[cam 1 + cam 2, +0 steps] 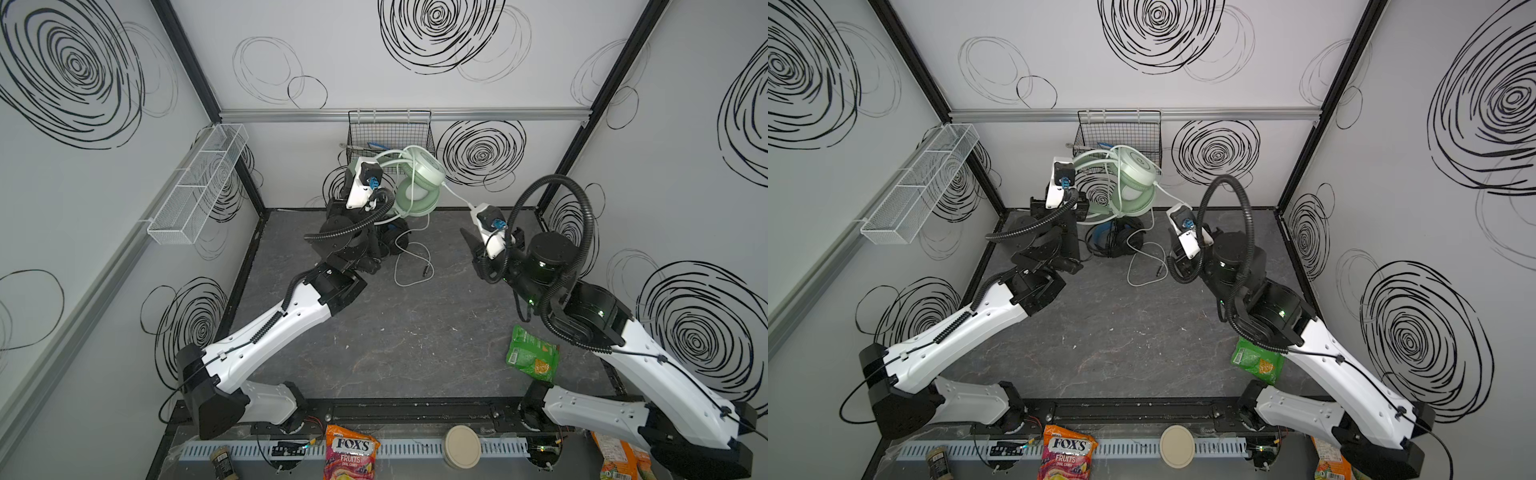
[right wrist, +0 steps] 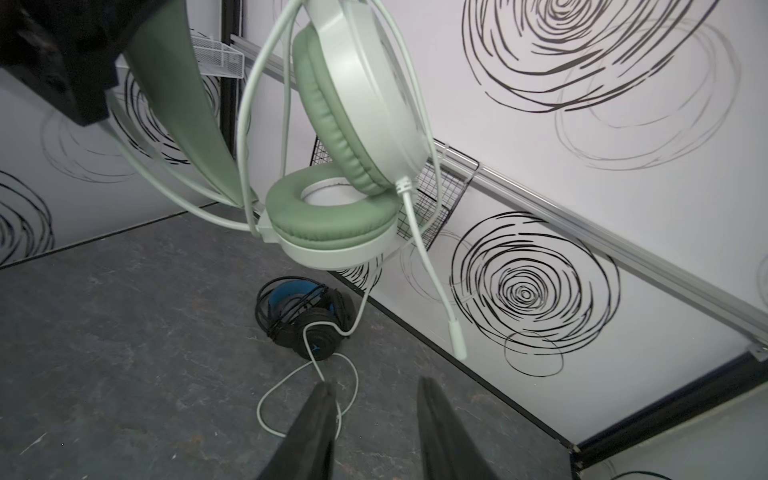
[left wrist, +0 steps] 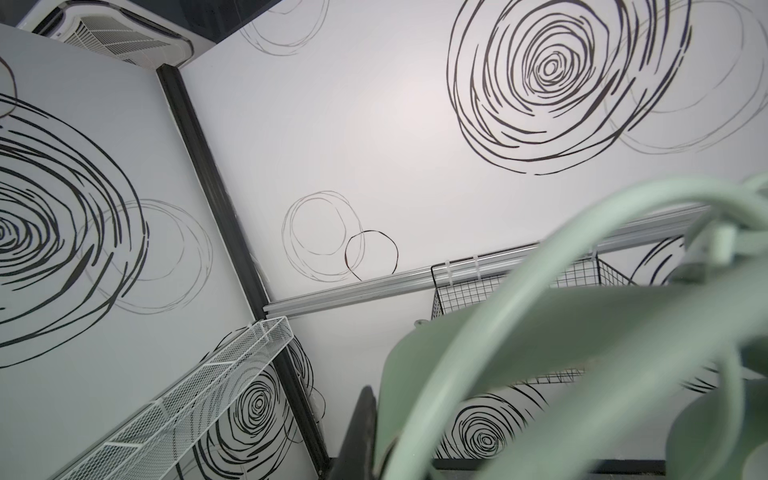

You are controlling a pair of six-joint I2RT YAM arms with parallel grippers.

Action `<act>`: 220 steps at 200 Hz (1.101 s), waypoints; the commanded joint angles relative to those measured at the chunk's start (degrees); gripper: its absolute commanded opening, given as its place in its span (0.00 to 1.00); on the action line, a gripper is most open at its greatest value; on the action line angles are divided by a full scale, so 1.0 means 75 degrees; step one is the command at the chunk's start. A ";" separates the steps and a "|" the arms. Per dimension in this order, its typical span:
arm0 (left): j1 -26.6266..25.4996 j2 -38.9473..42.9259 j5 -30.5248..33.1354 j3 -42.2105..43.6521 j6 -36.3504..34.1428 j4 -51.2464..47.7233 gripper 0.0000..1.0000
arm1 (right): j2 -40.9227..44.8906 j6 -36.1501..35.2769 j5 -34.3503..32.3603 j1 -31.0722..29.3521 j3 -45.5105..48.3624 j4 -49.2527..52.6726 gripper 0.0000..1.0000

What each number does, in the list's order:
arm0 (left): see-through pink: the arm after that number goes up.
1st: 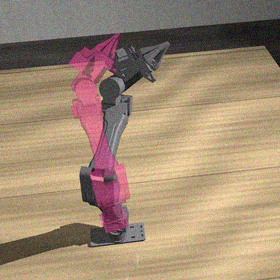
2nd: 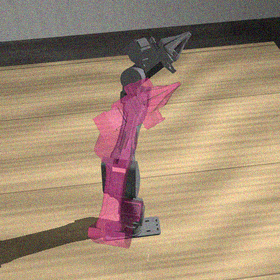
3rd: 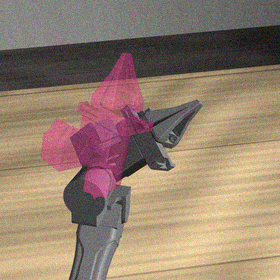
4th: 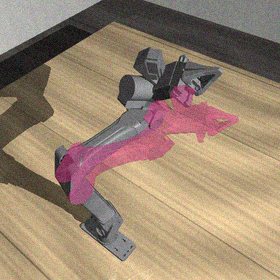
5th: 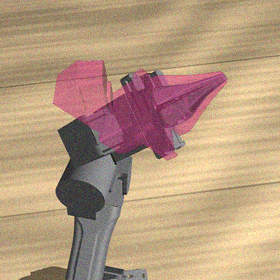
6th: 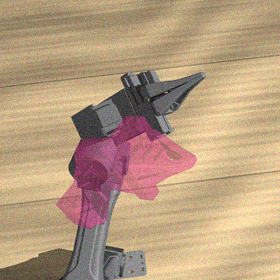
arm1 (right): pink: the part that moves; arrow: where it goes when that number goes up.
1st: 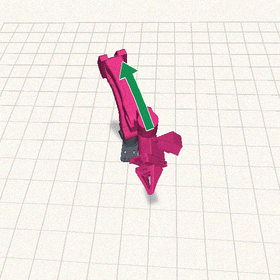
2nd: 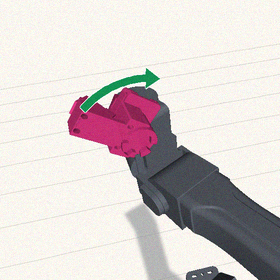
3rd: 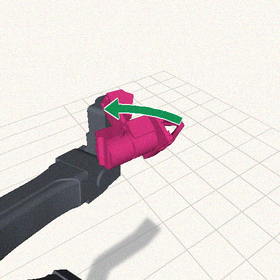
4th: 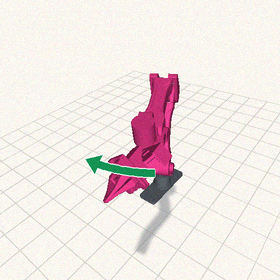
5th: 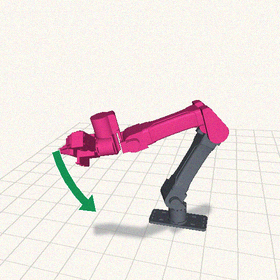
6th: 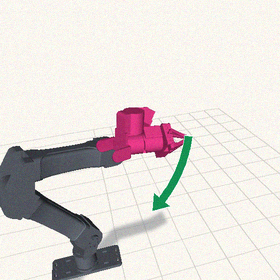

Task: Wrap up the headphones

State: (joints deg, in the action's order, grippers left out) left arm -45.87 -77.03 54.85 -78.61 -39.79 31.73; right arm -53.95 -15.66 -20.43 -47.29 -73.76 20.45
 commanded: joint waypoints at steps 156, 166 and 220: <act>-0.0972 0.0348 -0.1220 -0.3424 0.3452 -0.5237 0.00 | 0.1537 0.3784 0.7152 0.4097 0.5283 -0.4967 0.85; -0.0978 0.0241 -0.1295 -0.3811 0.3692 -0.5729 0.00 | 0.1502 0.3499 0.7209 0.3999 0.5224 -0.4776 0.85; -0.1135 -0.0294 -0.2005 -0.5209 0.4699 -0.7681 0.00 | 0.1353 0.3261 0.6756 0.3948 0.5159 -0.5093 0.86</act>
State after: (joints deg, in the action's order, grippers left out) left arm -53.58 -78.56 43.22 -113.49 -12.36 -23.22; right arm -42.96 10.83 30.74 -17.32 -34.20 -14.28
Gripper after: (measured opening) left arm 0.075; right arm 0.858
